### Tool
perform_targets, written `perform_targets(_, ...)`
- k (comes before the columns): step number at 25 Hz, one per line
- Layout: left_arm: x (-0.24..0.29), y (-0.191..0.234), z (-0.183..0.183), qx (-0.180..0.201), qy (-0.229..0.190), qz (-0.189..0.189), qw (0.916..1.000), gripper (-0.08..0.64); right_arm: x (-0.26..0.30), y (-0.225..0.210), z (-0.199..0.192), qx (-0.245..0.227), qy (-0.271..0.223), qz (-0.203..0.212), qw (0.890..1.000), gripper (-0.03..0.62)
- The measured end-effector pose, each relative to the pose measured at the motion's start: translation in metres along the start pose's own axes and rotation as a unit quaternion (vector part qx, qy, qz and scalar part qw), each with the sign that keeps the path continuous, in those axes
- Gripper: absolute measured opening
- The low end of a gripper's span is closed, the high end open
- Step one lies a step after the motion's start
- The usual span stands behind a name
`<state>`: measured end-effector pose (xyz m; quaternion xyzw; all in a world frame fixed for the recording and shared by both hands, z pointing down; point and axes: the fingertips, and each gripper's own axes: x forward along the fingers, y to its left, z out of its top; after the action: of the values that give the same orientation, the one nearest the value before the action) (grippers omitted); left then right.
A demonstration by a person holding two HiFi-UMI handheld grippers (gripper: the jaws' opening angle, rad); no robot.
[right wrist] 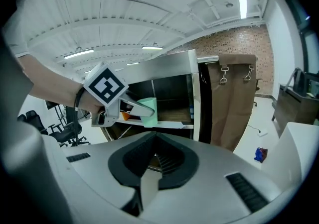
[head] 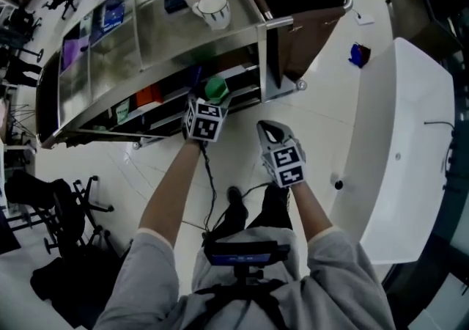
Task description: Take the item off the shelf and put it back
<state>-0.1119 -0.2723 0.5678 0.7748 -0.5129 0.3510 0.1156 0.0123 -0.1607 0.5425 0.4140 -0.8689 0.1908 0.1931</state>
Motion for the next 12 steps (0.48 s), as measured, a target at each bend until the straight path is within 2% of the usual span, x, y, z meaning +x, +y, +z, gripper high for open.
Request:
perform_targets(4,-0.046,-0.007,-0.016,0.007,-0.001,-0.002,1.0000,0.341,-0.015,0.015,0.000,0.000,-0.003,-0.009,1.000,0.009)
perform_targets(7,-0.076,-0.015,-0.028,0.011,-0.007,-0.017,0.9998,0.341,-0.025,0.027,-0.001,-0.002,-0.003,-0.011,1.000,0.009)
perform_targets(12,-0.119,-0.020,-0.049,0.002,-0.015,-0.035,0.9993,0.341,-0.035,0.047,-0.012,-0.007,0.003,-0.009,1.000,0.009)
